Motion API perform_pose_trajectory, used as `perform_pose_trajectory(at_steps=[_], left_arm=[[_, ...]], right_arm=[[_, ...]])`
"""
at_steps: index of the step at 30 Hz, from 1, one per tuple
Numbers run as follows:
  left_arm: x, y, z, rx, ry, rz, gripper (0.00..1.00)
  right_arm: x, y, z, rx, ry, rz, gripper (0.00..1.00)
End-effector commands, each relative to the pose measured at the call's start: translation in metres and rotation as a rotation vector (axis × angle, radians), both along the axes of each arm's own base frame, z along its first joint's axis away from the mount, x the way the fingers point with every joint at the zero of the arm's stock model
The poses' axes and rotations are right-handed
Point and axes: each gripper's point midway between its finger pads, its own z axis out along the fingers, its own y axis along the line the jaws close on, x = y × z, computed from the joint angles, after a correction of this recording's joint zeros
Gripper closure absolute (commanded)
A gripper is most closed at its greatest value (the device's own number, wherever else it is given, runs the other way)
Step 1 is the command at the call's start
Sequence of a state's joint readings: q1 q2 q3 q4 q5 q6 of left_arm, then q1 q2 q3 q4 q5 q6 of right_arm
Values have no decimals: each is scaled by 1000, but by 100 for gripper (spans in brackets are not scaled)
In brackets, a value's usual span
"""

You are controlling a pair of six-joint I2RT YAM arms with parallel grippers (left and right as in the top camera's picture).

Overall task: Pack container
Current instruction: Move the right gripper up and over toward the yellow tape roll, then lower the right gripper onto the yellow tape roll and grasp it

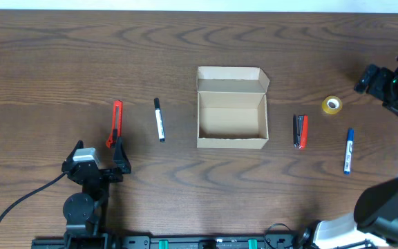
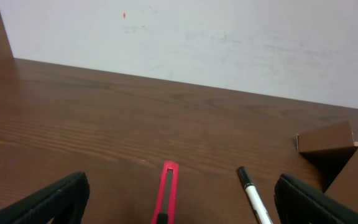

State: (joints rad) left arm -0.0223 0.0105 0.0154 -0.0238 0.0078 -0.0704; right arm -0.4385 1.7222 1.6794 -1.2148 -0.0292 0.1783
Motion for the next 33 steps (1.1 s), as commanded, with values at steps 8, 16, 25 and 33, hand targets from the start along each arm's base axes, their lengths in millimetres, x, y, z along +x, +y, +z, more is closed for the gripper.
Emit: perform_pose_trajectory(at_steps=[8,16,25,33], left_arm=[[-2,3,-17,13,59,14,5],[-2,3,-17,13,59,14,5],[-2,3,-17,13,59,14,4],[-2,3,-17,13,59,14,5]], right_arm=[[-2,-33,-40,-51,112,-115,1],[12,-34,-79,-5,143,-60,1],[-4,-23,-146,50,228,-49,1],[5,-13,-160,89,172,18,1]])
